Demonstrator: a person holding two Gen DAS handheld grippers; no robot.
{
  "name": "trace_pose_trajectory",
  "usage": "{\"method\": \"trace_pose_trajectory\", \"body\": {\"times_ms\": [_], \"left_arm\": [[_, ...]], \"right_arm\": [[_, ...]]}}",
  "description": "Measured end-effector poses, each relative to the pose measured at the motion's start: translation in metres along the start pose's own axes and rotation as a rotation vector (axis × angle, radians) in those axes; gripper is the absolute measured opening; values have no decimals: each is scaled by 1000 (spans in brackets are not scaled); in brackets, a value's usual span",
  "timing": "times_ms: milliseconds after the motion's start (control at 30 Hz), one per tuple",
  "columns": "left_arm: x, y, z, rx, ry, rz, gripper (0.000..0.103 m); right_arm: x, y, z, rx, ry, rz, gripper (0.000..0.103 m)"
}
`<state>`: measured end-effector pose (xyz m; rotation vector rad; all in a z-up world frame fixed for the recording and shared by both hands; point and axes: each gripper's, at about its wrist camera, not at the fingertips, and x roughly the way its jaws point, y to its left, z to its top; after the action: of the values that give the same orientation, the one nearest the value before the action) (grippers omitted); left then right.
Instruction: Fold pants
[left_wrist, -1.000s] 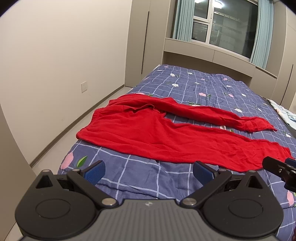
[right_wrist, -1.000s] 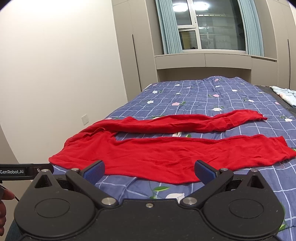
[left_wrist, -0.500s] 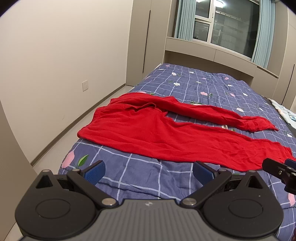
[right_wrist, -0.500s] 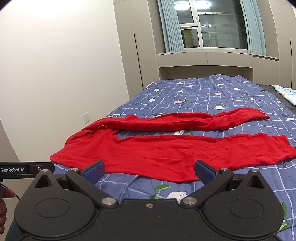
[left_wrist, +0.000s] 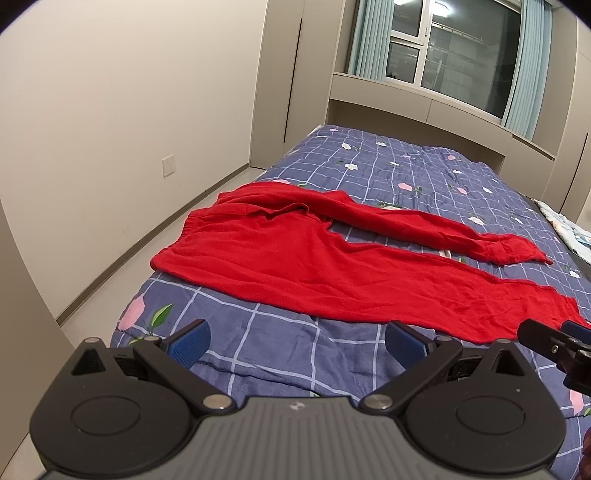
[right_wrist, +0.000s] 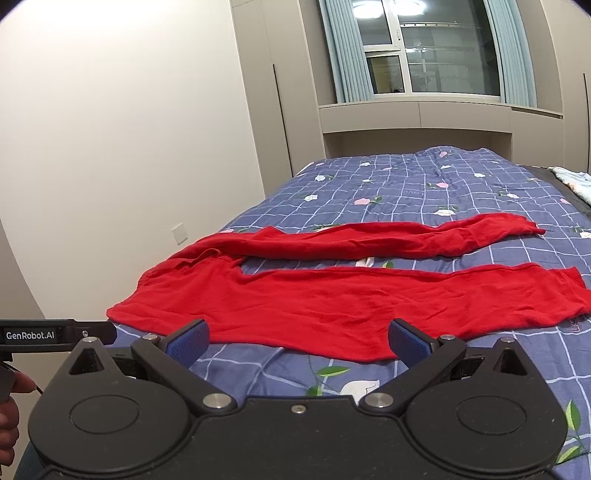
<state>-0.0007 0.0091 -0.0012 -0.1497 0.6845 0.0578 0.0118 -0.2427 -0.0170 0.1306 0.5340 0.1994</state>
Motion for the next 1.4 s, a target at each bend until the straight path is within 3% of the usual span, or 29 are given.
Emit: {"method": "trace_pose_trajectory", "body": {"times_ms": [533, 800, 933, 1133, 1400], "left_arm": [[-1, -3, 2, 13, -4, -4, 103], [7, -7, 24, 86, -26, -9, 103], [22, -9, 45, 108, -22, -15, 103], [60, -4, 93, 161, -27, -3, 103], [139, 22, 174, 268, -67, 93, 103]], "right_arm": [[-1, -3, 0, 6, 1, 2, 103], [9, -2, 9, -35, 43, 12, 103], [22, -10, 26, -32, 75, 45, 103], [47, -28, 50, -70, 50, 101, 103], [114, -72, 86, -144, 119, 53, 103]]}}
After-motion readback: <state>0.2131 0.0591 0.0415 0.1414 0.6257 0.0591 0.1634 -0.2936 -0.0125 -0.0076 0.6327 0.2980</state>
